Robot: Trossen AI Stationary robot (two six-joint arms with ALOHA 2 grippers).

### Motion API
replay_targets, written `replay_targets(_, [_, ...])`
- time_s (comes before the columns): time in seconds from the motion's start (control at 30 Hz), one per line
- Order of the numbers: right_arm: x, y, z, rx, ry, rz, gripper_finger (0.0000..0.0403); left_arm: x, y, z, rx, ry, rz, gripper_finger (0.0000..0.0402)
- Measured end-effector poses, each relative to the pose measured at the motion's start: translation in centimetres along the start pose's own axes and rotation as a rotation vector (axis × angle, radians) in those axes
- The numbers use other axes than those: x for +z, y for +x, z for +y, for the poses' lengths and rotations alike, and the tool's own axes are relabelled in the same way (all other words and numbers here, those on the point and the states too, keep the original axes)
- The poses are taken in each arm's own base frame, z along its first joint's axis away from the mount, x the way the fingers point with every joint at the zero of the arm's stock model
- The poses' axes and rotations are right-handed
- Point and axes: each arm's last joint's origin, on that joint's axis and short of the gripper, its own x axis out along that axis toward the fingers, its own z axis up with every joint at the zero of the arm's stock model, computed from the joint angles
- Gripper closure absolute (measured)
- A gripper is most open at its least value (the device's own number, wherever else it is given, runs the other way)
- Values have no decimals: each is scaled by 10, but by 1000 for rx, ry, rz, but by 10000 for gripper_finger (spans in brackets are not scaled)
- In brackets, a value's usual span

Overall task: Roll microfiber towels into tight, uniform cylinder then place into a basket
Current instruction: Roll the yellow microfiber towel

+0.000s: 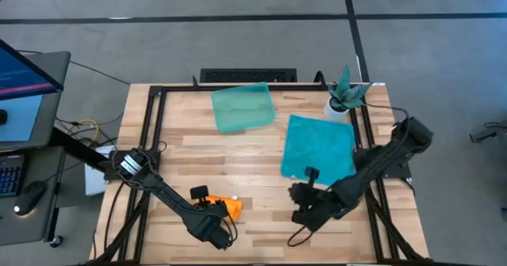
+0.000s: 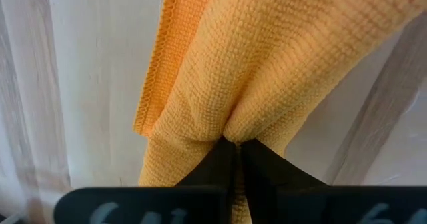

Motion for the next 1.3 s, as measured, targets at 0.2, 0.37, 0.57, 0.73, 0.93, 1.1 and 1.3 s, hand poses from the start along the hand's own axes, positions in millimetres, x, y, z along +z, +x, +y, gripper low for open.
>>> replay_targets(0.2, [-4, 16, 6, 234, 95, -255, 378, 0, 0, 0, -6, -16, 0, 393])
replay_targets(0.37, [1, 39, 14, 321, -12, -322, 346, 0, 0, 0, -9, -15, 4, 393])
replay_targets(0.57, [14, 76, 23, 425, -52, -399, 270, 0, 0, 0, -9, -12, 4, 393])
replay_targets(0.73, [34, 105, 27, 383, -26, -413, 192, 0, -1, -1, -7, -11, 0, 393])
replay_targets(0.93, [57, 129, 35, 473, -19, -400, 144, 0, -1, -1, -8, -12, 0, 393])
replay_targets(1.1, [62, 146, 38, 478, -16, -385, 142, 0, -1, -1, -7, -12, 0, 393])
replay_targets(1.3, [69, 156, 30, 511, 64, -364, 142, 0, -1, 0, -6, -12, -2, 393])
